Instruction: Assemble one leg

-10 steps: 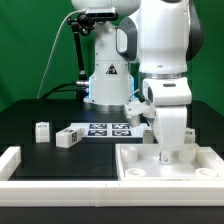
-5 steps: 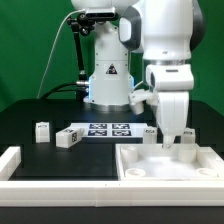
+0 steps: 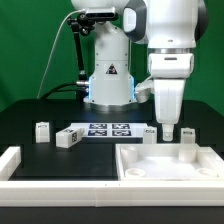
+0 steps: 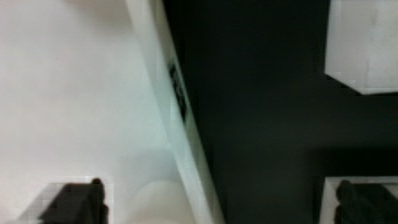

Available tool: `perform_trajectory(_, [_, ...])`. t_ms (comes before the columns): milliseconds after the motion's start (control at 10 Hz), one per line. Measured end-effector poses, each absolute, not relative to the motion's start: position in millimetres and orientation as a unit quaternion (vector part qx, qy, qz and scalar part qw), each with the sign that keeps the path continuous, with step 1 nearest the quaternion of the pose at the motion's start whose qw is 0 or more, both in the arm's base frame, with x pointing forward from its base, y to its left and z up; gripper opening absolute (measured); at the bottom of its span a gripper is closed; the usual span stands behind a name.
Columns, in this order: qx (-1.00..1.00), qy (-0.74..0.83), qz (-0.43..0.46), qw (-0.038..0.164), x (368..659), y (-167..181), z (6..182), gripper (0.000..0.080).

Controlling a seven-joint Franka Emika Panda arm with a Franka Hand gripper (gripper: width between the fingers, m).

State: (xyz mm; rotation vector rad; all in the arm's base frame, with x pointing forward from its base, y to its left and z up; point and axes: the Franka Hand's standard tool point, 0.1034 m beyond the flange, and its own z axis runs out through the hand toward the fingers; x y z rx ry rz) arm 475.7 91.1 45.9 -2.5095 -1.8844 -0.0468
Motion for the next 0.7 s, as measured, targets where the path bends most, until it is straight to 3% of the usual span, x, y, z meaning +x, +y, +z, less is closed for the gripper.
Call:
perform_trajectory(300, [-0.903, -0.429, -0.022, 0.017, 464.2, 87.9, 44.7, 0.0649])
perform_trajectory(700, [-0.987, -0.154, -0.014, 0.037, 450.8, 135.6, 44.5, 0.0649])
